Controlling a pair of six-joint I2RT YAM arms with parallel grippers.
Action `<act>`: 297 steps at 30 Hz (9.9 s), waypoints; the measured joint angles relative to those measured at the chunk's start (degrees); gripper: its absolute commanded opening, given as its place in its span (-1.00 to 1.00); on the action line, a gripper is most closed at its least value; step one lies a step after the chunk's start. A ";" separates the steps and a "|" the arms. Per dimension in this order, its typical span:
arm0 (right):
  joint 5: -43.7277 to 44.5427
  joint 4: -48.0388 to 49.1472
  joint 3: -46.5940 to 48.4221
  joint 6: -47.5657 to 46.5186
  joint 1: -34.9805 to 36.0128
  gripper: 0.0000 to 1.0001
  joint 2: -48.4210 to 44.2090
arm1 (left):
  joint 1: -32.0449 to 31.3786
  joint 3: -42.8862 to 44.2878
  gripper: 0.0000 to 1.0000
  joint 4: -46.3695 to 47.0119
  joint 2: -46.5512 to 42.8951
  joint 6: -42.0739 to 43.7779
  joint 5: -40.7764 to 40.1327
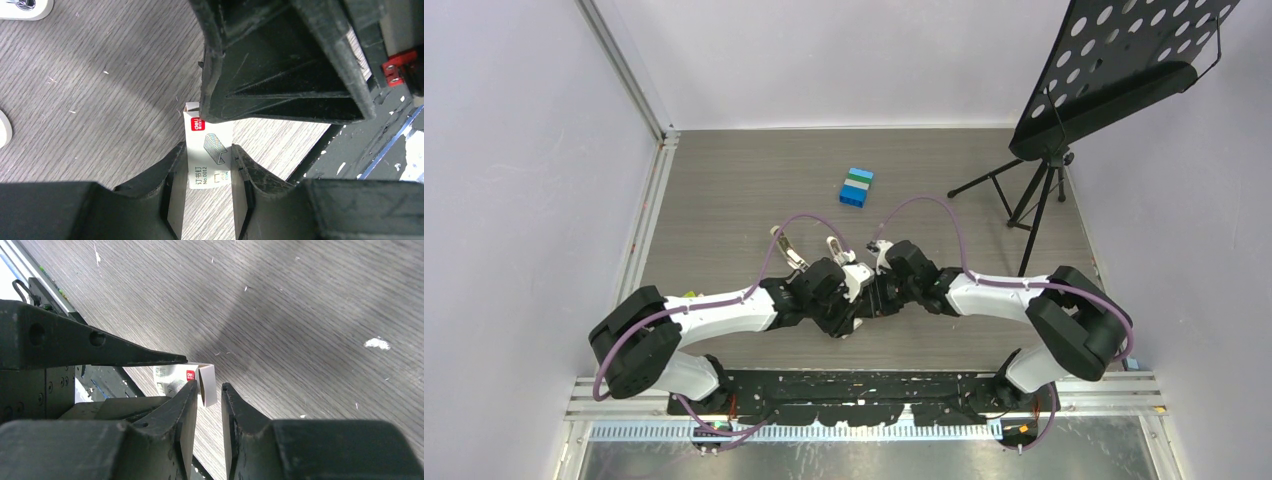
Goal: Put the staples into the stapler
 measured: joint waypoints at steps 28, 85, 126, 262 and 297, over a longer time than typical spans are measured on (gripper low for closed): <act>5.40 -3.19 3.80 -1.31 3.80 -0.65 2.97 | 0.00 0.00 -0.41 -0.11 0.11 -1.22 -0.74; 23.45 -12.24 6.97 -3.43 7.26 -0.99 2.34 | 0.00 -4.33 0.18 2.93 -3.13 -5.07 -5.70; 34.60 -14.91 6.21 1.44 11.65 -0.61 -3.58 | 0.00 -18.34 -0.33 20.06 -8.48 -62.90 -17.59; 35.45 -33.38 15.69 6.10 12.00 -0.12 1.70 | -0.26 26.82 0.97 -43.65 -43.89 -11.26 -46.18; 34.38 -40.04 21.70 0.79 12.00 -0.46 8.52 | 5.27 10.60 0.96 -35.54 -46.31 2.86 -55.23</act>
